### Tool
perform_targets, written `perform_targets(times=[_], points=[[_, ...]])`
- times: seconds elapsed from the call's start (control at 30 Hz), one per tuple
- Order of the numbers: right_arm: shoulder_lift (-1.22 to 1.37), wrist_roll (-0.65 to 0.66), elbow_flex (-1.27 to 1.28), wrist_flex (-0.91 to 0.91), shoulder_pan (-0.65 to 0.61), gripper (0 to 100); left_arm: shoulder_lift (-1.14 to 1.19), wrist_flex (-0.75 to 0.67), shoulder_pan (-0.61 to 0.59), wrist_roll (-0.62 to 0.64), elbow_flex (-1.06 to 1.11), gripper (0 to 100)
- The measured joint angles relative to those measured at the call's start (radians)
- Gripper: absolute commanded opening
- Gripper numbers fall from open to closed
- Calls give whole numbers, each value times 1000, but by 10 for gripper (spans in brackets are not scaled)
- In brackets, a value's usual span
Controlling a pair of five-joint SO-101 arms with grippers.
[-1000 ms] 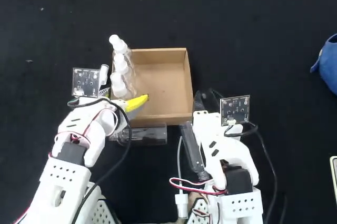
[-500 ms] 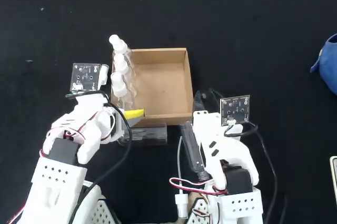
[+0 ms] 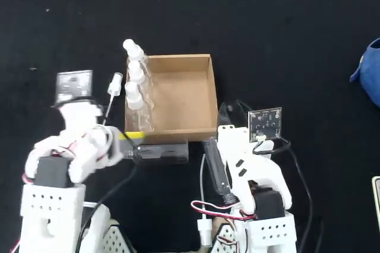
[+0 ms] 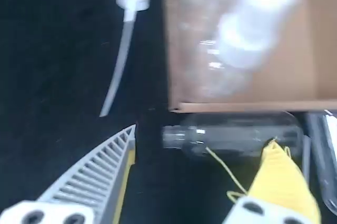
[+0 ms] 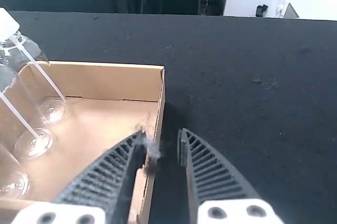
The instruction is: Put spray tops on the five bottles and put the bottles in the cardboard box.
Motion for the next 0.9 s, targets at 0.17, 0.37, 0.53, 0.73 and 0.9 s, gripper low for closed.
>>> perform_targets(times=[0.17, 0.37, 0.53, 0.73, 0.9], points=[[0, 0, 0, 0, 0, 89, 0, 49, -192, -170, -20, 242], [0, 0, 0, 0, 0, 89, -2, 11, -443, -327, 18, 242], [0, 0, -58, 72, 0, 91, 0, -229, -540, -338, 193, 242], [0, 97, -230, 204, 0, 91, 0, -390, -554, -249, 353, 242], [28, 204, -315, 229, -34, 91, 0, -451, -555, -169, 423, 242]])
